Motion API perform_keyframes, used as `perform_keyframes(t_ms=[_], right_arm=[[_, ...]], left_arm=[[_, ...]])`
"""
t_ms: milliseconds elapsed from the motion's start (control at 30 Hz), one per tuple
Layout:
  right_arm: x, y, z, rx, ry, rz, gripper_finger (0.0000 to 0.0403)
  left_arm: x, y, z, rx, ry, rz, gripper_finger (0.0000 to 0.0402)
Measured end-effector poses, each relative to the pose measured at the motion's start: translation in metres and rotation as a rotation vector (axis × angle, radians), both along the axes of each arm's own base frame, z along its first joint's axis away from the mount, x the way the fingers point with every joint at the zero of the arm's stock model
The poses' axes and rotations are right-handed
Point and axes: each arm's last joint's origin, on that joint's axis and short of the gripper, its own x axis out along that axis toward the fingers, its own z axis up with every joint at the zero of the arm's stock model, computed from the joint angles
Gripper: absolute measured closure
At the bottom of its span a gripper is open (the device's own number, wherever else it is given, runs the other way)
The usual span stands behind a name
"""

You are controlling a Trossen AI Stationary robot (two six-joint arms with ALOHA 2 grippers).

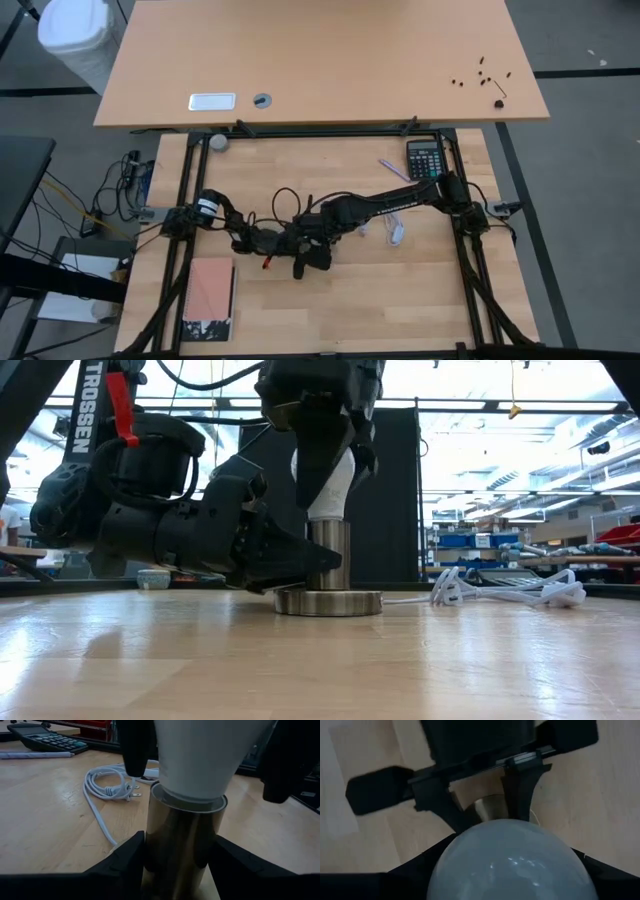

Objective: Screw lightbulb
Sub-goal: Insert the lightbulb on the lamp

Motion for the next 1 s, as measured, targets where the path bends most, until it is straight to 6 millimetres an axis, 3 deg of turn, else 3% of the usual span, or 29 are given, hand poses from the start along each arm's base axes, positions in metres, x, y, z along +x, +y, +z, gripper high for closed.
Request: perform_keyframes(t_ms=[500,733,1000], right_arm=[[0.001,0.003,-0.002,0.0,-0.02,-0.309,0.0136],[-0.005,0.015,-0.01,-0.019,0.039,-0.293,0.0111],[-0.008,0.014,-0.005,-0.008,0.058,-0.238,0.0077]], left_arm=[[0.0,0.001,-0.001,0.006,0.016,0.025,0.0207],[0.0,0.001,-0.001,0.003,0.018,0.028,0.0207],[0.0,0.001,-0.001,0.003,0.02,0.027,0.0207]])
